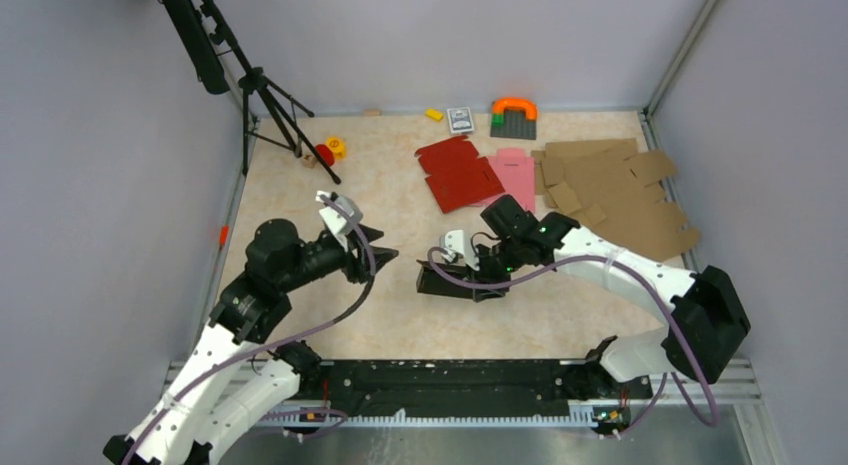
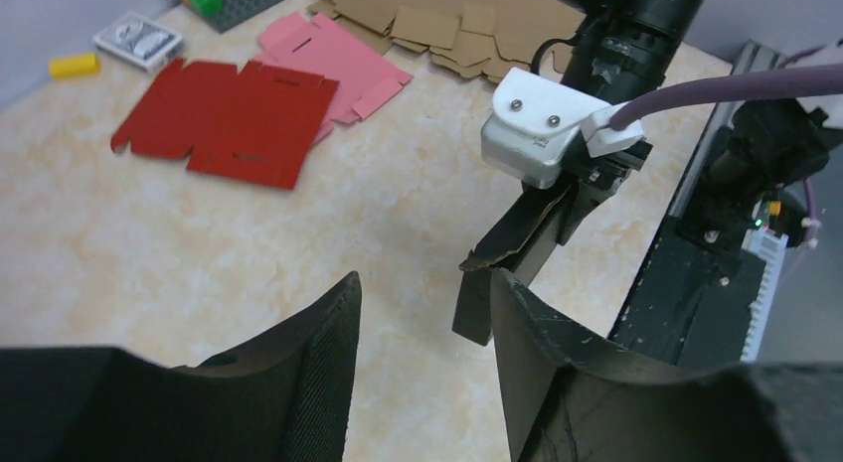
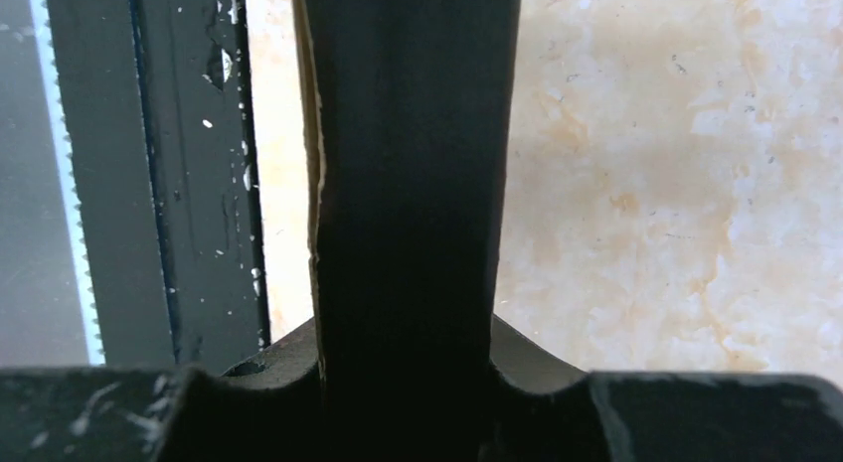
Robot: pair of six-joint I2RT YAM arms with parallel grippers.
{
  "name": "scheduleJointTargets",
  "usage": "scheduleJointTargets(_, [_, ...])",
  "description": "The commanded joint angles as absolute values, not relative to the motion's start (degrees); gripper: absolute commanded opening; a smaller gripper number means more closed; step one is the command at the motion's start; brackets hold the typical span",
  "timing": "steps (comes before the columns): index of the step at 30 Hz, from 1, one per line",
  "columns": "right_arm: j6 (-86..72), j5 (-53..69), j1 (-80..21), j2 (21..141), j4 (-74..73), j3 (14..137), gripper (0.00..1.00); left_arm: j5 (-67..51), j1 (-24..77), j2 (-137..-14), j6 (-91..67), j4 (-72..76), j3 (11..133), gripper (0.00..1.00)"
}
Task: Fold the paper box
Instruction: Pick up the paper box from the center of the board, then close the paper box at the center of the board.
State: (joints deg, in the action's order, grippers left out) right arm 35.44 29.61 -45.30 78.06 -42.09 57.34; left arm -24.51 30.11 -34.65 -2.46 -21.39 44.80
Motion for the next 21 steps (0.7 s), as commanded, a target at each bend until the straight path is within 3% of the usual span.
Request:
scheduleJointTargets(1, [33.3,33.9,-44.3,78.6,-42.8,59.1,0.15,-33.1,30.5,-40.7,9.4,-25.5,49.3,0.51])
scheduleJointTargets(21, [31.4,43.7,-42.1,82.6,-44.3,62.7,0.13,-37.8,35.9,-46.8,22.9,-20.8,45.6,0.51])
